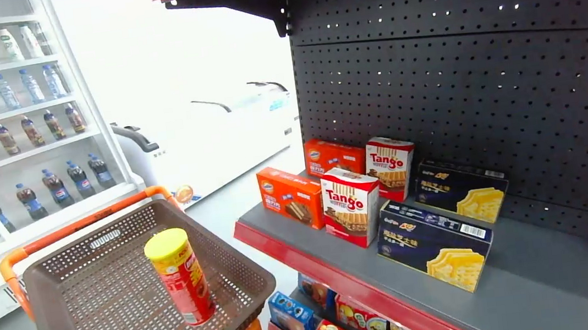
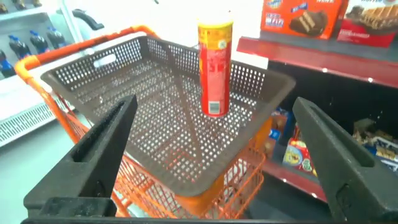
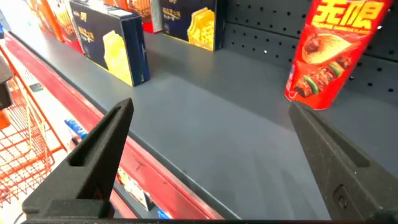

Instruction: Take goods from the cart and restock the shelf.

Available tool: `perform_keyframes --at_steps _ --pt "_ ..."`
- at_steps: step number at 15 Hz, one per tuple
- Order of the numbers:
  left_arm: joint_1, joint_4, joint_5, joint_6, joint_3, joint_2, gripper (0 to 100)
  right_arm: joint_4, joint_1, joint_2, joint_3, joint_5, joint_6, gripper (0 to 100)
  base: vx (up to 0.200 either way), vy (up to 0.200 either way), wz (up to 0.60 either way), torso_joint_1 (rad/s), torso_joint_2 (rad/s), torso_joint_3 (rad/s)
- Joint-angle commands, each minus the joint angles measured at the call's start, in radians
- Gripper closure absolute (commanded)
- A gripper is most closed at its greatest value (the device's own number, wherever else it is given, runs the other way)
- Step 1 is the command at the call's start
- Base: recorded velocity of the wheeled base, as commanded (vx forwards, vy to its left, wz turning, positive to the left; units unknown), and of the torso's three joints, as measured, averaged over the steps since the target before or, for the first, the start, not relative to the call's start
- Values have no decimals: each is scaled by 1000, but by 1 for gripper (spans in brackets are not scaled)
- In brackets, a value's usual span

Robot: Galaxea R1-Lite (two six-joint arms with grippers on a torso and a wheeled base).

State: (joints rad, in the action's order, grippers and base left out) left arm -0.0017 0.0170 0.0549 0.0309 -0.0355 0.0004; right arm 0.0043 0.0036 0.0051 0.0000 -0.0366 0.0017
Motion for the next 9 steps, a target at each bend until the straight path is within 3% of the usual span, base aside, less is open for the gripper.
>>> perform_keyframes --at_steps 1,2,3,5,7,8,9 --pt "-1 120 5 1 -99 0 0 -1 -1 1 0 0 0 0 0 0 0 0 0 0" --pt "-1 245 11 3 -185 1 0 -1 -1 -1 0 0 0 0 0 0 0 0 0 0" --pt "-6 278 16 7 -236 52 0 -1 -1 -1 0 0 0 0 0 0 0 0 0 0" --pt "2 271 2 55 -328 217 0 -1 -1 -1 0 0 0 0 0 0 0 0 0 0" --pt "-1 264 -26 80 -431 444 0 -1 -1 -1 0 0 0 0 0 0 0 0 0 0" --pt "-15 199 -33 121 -442 566 0 -1 -1 1 0 0 0 0 0 0 0 0 0 0" --pt "-17 146 -73 139 -431 629 0 -1 -1 1 0 0 0 0 0 0 0 0 0 0"
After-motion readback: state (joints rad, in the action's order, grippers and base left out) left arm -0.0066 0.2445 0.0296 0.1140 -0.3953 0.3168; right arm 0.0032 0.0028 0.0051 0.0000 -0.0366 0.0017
